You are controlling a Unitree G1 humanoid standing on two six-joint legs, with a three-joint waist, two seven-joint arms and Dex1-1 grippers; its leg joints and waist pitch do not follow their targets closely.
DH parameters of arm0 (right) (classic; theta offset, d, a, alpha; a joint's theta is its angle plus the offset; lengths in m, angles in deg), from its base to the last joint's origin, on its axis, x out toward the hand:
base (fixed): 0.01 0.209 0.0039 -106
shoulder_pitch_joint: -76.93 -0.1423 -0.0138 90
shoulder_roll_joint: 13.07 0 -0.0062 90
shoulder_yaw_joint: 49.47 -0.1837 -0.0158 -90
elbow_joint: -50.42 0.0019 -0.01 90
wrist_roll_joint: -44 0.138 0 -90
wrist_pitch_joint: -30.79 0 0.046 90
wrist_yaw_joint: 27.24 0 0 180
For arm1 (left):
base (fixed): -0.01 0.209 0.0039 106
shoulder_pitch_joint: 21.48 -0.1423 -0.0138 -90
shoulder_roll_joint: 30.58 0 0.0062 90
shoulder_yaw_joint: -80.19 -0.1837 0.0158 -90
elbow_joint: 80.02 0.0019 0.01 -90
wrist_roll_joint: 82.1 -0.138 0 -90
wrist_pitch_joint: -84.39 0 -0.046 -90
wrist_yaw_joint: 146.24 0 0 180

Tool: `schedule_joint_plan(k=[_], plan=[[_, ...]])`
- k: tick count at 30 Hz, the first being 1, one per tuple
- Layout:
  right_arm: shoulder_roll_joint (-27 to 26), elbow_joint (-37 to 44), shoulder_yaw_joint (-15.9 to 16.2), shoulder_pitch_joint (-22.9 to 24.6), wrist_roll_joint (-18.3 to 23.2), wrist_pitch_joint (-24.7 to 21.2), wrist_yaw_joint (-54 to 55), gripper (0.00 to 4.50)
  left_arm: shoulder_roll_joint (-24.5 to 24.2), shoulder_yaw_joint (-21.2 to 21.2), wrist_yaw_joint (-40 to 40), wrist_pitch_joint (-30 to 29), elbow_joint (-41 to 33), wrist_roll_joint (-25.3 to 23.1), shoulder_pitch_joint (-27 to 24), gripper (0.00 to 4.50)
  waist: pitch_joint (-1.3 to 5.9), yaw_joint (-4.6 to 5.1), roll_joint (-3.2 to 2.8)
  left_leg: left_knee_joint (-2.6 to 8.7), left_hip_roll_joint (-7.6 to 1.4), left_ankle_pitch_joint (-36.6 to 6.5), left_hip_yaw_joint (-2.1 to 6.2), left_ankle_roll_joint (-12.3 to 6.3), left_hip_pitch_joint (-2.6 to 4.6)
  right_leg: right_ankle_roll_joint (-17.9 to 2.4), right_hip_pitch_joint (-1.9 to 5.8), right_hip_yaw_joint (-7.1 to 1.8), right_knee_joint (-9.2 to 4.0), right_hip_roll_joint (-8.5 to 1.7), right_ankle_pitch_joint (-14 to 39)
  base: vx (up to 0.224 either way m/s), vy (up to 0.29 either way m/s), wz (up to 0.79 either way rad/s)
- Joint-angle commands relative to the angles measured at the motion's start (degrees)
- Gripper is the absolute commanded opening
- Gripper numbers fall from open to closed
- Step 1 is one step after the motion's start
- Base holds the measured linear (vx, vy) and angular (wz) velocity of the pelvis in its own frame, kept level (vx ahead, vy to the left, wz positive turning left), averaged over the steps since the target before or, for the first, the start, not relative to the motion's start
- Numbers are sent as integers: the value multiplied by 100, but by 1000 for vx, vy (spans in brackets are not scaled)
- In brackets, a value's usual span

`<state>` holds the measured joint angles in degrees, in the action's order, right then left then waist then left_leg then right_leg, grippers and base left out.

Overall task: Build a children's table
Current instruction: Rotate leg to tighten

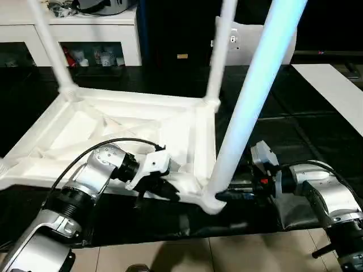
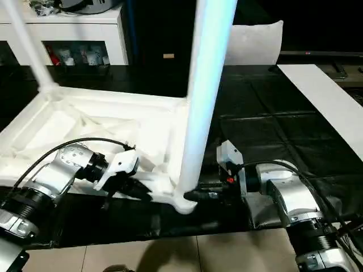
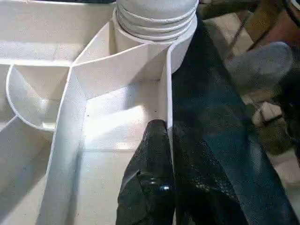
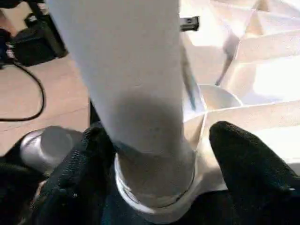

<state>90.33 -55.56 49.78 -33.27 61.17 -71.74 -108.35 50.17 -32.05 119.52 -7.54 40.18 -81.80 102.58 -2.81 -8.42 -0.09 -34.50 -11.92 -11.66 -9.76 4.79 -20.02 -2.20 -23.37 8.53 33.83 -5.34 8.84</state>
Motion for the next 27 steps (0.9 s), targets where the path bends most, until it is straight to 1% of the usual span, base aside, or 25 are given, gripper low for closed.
schedule_joint_plan(k=[1,2,4,5,7,8,9,12,14,15,16,18,20,21,22,23,24,25,26,27], plan=[[78,-31,78,-134,24,11,-133,319,74,-141,250,214,-110,38,244,0,390,35,53,400,-180,-903,11,-361,14,-642,362,-373,-452,-405,2144,0,0,0],[78,-31,78,-134,24,11,-133,298,74,-141,250,214,-110,38,244,0,389,36,59,397,-177,-916,7,-352,13,-612,361,-374,-463,-407,2193,0,0,0],[74,-66,96,-141,-4,85,-171,285,92,-132,242,275,-45,23,278,0,392,36,63,397,-171,-894,11,-340,7,-539,362,-364,-470,-403,2285,0,0,0],[64,-88,97,-147,-19,112,-190,285,104,-128,245,306,-3,22,301,0,393,36,54,393,-168,-893,10,-337,6,-526,361,-363,-475,-403,2299,0,0,0],[44,-86,97,-140,-22,129,-211,255,125,-124,260,342,59,20,336,0,397,35,61,395,-164,-868,12,-339,5,-489,361,-358,-480,-395,2307,0,0,0],[41,-78,101,-133,-20,129,-213,255,129,-123,261,346,66,21,336,0,402,32,53,394,-172,-864,17,-340,7,-498,361,-358,-472,-397,2277,0,0,0],[37,-69,111,-122,-11,135,-221,236,135,-122,264,359,85,24,339,0,402,34,57,394,-174,-863,16,-343,10,-504,357,-358,-472,-394,2258,0,0,0],[44,-54,134,-102,20,105,-255,226,146,-122,243,374,113,29,339,0,403,34,56,394,-175,-861,17,-349,4,-533,359,-356,-464,-394,2200,0,0,0],[57,-20,144,-70,58,23,-285,207,163,-100,183,369,146,40,344,0,402,36,57,392,-171,-859,15,-350,5,-536,358,-355,-464,-391,2207,0,0,0],[55,51,121,-14,117,-94,-265,204,214,-25,18,277,187,64,353,0,402,35,53,392,-170,-862,14,-350,7,-534,358,-352,-469,-388,2223,0,0,0],[48,73,105,4,144,-137,-248,198,240,5,-53,233,216,71,366,0,403,31,62,389,-171,-863,12,-344,11,-535,357,-355,-470,-390,2224,0,0,0],[-72,253,-7,79,281,-461,54,198,358,137,-465,-63,267,58,412,0,395,31,54,394,-176,-863,14,-335,14,-536,356,-354,-472,-386,2231,0,0,0],[-187,267,-47,77,224,-542,357,195,438,213,-708,-190,277,53,432,0,391,31,55,392,-167,-885,16,-314,14,-511,355,-346,-486,-392,2319,0,0,0],[-390,218,-89,48,42,-591,906,195,557,318,-1021,-444,252,71,451,0,368,66,60,398,-151,-979,19,-240,13,-399,351,-320,-530,-394,2602,0,0,0],[-390,218,-89,48,42,-591,906,195,557,318,-1021,-444,252,71,451,0,375,78,63,389,-124,-1006,24,-189,26,-309,353,-305,-567,-407,2793,0,0,0],[-683,56,-143,-65,-239,-620,1672,195,742,449,-1526,-654,262,42,499,0,380,84,54,390,-119,-998,27,-172,21,-273,357,-301,-569,-409,2828,0,0,0],[-853,-33,-184,-139,-355,-671,2077,194,849,529,-1785,-822,257,48,525,0,372,120,68,391,-114,-977,29,-136,-4,-236,358,-295,-561,-390,2828,0,0,0],[-1086,-138,-276,-242,-429,-782,2592,194,995,622,-2164,-1007,256,15,561,0,382,218,60,389,-87,-988,51,-50,-19,-151,382,-252,-587,-391,2901,0,0,0],[-1179,-178,-316,-284,-450,-830,2795,194,1054,658,-2317,-1080,256,-1,576,0,387,258,60,391,-90,-973,53,-42,-24,-166,386,-251,-579,-389,2849,0,0,0],[-1274,-224,-360,-331,-470,-862,2996,193,1120,696,-2467,-1174,257,-10,590,0,392,319,66,381,-75,-970,59,-63,-29,-170,385,-239,-591,-383,2822,0,0,0]])
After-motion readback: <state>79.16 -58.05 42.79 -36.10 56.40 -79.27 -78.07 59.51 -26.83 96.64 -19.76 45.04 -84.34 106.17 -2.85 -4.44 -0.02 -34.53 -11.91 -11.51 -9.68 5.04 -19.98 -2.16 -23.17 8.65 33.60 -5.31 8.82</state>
